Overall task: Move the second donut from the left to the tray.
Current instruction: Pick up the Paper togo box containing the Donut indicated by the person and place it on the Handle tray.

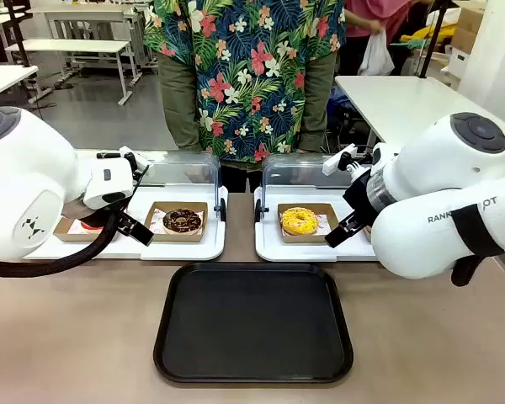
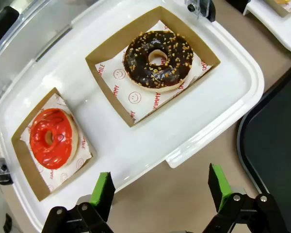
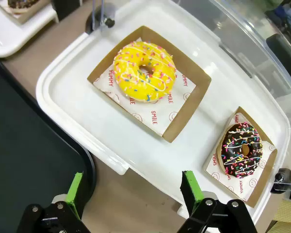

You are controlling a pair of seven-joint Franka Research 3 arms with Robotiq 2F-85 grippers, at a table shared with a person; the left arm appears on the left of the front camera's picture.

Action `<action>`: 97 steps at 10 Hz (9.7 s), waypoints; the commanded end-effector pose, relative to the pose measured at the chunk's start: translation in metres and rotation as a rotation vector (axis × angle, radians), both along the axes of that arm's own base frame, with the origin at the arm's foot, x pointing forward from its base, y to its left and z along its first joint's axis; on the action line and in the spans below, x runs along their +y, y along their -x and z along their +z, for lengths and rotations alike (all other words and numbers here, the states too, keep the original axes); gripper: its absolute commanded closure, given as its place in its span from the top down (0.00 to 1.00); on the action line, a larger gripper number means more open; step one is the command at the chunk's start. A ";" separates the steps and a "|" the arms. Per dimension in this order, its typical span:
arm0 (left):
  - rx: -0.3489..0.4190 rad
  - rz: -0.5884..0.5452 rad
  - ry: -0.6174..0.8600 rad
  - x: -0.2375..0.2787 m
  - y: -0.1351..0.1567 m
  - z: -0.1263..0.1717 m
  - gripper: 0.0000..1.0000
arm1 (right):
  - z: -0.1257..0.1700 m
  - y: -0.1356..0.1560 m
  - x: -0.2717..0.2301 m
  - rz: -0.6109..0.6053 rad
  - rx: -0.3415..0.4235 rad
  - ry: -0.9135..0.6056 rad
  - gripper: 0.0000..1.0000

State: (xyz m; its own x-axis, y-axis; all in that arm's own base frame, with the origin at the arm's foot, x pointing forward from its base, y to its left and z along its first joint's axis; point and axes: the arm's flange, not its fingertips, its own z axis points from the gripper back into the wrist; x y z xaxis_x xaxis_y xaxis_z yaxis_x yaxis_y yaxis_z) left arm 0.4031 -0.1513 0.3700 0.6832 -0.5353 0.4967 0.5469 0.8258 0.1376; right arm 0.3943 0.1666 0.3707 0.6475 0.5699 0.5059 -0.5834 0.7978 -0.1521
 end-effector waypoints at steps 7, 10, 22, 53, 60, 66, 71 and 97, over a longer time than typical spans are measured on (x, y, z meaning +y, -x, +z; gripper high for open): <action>0.000 0.000 0.000 0.000 0.000 0.000 1.00 | 0.000 0.000 0.000 0.000 0.000 0.000 1.00; 0.000 0.000 0.000 0.000 0.000 0.000 1.00 | 0.000 0.000 0.000 0.000 0.000 0.000 1.00; 0.036 -0.403 0.544 0.308 -0.068 0.112 1.00 | 0.147 0.012 -0.342 0.314 -0.129 -0.488 1.00; -0.110 -0.417 0.649 0.344 -0.051 0.083 1.00 | 0.115 0.049 -0.405 0.323 -0.236 -0.561 1.00; -0.110 -0.417 0.649 0.344 -0.051 0.083 1.00 | 0.115 0.049 -0.405 0.323 -0.236 -0.561 1.00; -0.110 -0.417 0.649 0.344 -0.051 0.083 1.00 | 0.115 0.049 -0.405 0.323 -0.236 -0.561 1.00; -0.110 -0.417 0.649 0.344 -0.051 0.083 1.00 | 0.115 0.049 -0.405 0.323 -0.236 -0.561 1.00; -0.110 -0.417 0.649 0.344 -0.051 0.083 1.00 | 0.115 0.049 -0.405 0.323 -0.236 -0.561 1.00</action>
State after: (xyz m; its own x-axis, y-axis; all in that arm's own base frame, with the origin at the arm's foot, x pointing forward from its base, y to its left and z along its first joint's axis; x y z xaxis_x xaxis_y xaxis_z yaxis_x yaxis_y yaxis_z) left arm 0.4520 0.1923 0.4516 0.4118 -0.3180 0.8540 0.8434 0.4880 -0.2249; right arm 0.3418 -0.2363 0.4832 0.3648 0.3324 0.8697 -0.7995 0.5906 0.1097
